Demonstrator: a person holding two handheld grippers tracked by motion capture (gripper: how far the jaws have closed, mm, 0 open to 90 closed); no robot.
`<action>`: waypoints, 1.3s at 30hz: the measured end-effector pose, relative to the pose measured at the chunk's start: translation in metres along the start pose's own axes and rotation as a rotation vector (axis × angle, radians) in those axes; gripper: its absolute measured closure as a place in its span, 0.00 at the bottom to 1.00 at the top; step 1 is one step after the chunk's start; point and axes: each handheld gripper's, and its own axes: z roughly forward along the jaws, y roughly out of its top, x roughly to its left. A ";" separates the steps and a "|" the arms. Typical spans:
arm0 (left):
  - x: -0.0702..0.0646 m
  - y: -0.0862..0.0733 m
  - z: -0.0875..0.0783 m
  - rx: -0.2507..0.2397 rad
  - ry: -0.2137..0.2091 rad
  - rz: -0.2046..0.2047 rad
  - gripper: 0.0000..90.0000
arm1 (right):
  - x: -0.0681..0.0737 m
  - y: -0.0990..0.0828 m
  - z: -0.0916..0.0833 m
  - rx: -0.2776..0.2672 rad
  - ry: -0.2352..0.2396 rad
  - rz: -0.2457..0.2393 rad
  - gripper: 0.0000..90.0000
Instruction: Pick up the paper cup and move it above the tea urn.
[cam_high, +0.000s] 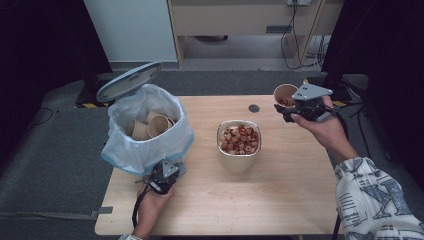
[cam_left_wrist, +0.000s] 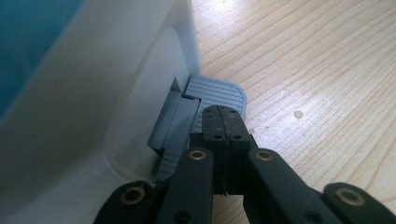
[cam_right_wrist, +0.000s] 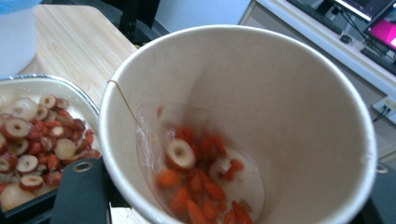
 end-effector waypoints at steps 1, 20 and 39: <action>0.000 0.000 0.000 0.000 0.000 0.001 1.00 | 0.002 0.003 0.000 0.002 0.001 -0.014 0.34; 0.000 0.000 0.000 -0.003 0.001 -0.004 1.00 | 0.015 0.039 0.005 0.011 -0.021 -0.234 0.34; 0.000 0.000 0.000 -0.003 0.002 0.000 1.00 | 0.026 0.056 0.008 0.030 -0.036 -0.347 0.34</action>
